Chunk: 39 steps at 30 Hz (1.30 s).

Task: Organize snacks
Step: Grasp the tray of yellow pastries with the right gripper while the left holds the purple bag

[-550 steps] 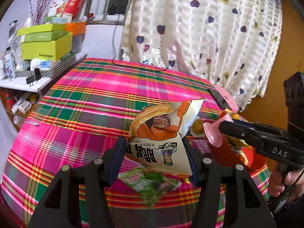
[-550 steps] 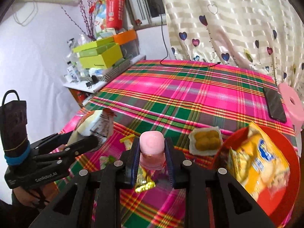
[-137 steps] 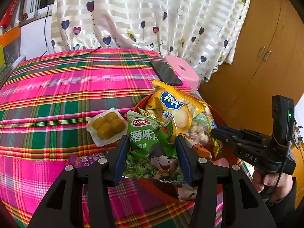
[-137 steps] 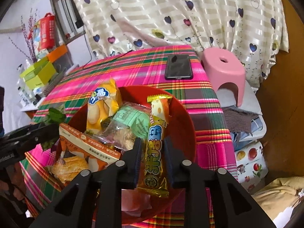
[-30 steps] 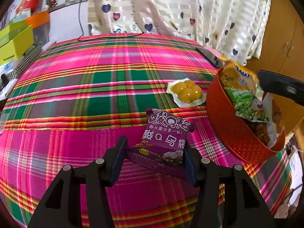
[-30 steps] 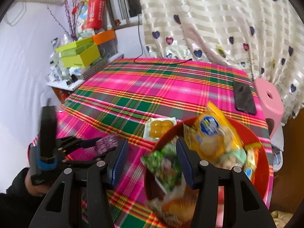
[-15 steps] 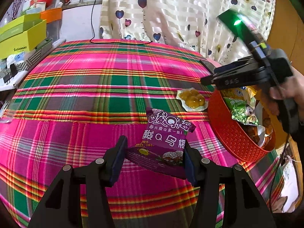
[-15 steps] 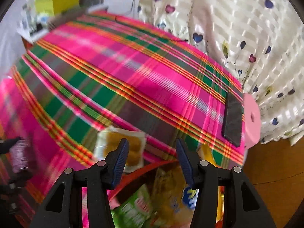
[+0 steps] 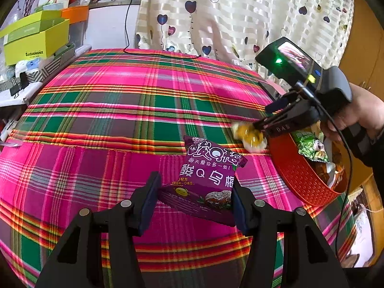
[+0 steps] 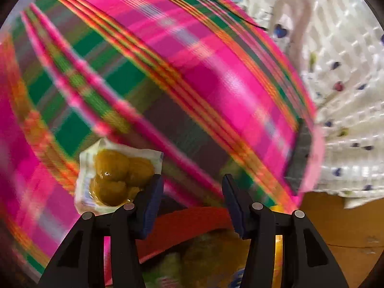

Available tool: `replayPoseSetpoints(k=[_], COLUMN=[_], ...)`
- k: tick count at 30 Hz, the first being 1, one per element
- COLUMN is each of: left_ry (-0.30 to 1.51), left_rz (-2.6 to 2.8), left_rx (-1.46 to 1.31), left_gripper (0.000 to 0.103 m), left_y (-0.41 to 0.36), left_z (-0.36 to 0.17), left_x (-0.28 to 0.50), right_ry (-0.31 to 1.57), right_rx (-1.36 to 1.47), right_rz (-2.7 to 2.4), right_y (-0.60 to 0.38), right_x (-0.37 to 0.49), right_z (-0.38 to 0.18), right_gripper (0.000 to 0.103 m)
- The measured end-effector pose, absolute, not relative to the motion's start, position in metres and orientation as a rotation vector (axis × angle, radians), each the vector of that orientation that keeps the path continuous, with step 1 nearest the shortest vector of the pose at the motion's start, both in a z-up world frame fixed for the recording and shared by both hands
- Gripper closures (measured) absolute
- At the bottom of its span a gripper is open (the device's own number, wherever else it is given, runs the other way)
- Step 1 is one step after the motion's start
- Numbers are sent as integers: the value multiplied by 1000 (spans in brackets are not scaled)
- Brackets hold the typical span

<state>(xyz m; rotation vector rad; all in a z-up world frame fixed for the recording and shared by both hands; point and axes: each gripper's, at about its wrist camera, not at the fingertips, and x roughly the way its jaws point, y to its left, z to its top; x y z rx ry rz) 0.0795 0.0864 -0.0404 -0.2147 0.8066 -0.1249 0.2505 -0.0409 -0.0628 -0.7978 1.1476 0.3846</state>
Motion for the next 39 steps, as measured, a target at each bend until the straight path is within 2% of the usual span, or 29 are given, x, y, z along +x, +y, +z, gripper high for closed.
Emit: replayPoseSetpoints(k=[11,19,29,39], left_ry=[789,763,756,765], left_rz=[-36,7,-29,-31], left_rx=[-259,-297,-297,-319], left_gripper=[48,48,48,48], left_y=[119,141,135,141], left_z=[-37,-33,-33,-41], left_x=[57,39,24,23], right_ry=[1129,1026,1077,1058], right_rx=[-615,-243,-180,-151], right_rz=[753,683,594,566], right_y=[1,-24,-18,-17], right_x=[179,122,113,120], right_z=[-54,-35,-72,-78], right_gripper=[53,53,52,51])
